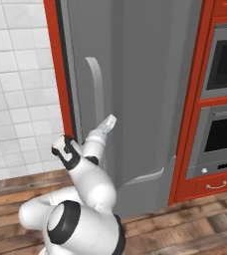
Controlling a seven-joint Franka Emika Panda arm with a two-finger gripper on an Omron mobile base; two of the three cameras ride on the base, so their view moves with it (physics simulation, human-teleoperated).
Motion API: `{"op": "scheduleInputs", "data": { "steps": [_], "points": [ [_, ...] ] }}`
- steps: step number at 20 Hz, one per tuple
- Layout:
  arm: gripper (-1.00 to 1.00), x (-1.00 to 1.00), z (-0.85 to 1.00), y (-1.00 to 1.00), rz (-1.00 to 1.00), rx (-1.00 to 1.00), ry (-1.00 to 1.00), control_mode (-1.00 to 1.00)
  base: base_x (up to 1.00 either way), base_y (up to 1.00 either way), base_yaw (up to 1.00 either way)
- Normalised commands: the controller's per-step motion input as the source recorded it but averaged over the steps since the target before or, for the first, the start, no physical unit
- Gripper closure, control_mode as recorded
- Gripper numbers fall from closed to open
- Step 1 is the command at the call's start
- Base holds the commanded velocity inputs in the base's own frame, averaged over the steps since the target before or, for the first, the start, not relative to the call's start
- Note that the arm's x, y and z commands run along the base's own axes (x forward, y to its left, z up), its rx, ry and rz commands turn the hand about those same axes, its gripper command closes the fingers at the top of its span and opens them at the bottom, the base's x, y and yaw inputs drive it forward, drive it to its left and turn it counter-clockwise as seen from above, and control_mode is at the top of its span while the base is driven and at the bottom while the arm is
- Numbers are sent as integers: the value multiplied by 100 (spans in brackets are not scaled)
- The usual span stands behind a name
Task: Place the fish on the counter behind the older fish on the same shelf of the fridge to maintain FIFO order. Close the fridge door when finished.
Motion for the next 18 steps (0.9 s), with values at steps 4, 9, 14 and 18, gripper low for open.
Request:
{"op": "scheduleInputs", "data": {
  "steps": [4, 9, 14, 18],
  "points": [
    [-100, 97, 46, 10, 37, 1, 63, -100, 0, 0, 0],
    [-100, 100, 7, 6, 30, 4, 59, -100, 0, 0, 0],
    [-100, 100, 0, 9, 27, 3, 50, -100, 0, 0, 0],
    [-100, 100, 0, 9, 25, 2, 45, -100, 0, 0, 0]
  ]
}}
